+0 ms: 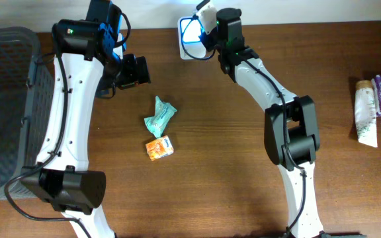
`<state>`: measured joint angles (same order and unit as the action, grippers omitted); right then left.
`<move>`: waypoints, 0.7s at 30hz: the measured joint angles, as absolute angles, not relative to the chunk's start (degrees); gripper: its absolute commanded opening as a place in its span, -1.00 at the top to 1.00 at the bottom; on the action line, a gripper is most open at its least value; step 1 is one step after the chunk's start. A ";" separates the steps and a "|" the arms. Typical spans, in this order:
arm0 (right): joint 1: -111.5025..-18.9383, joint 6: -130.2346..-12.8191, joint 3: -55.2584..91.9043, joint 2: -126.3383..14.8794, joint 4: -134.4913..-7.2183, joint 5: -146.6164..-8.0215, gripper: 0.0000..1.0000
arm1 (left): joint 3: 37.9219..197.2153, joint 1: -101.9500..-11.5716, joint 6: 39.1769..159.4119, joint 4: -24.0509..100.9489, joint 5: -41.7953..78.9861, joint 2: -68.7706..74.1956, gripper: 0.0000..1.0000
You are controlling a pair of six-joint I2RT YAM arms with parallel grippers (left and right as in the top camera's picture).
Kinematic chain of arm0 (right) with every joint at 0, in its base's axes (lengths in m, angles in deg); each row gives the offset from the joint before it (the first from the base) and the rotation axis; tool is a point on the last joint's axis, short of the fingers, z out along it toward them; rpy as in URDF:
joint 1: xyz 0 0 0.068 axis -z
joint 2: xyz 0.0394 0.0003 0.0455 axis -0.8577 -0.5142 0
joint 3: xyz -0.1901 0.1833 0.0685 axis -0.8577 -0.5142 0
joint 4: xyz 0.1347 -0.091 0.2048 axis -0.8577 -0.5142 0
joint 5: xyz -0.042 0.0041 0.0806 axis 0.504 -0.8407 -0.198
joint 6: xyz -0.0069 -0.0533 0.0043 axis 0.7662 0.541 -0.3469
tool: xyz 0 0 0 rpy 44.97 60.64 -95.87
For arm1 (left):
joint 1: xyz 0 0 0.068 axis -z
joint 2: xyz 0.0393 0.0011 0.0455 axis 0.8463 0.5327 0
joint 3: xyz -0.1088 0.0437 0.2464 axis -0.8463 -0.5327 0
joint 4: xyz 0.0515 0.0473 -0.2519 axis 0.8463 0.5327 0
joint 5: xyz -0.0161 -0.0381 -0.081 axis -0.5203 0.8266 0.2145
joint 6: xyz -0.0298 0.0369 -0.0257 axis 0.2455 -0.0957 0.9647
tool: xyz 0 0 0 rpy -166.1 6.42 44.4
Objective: Scan the item barcode
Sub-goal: 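Raise the green-white pack with the right gripper to the scanner, then carry the green-white pack with the right gripper to the right table edge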
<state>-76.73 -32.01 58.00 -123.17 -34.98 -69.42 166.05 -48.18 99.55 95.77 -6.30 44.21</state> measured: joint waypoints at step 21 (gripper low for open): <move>-61.41 -62.13 66.18 -115.69 -71.94 -58.47 0.92 | 166.05 -48.18 99.52 95.77 -6.30 44.21 -0.98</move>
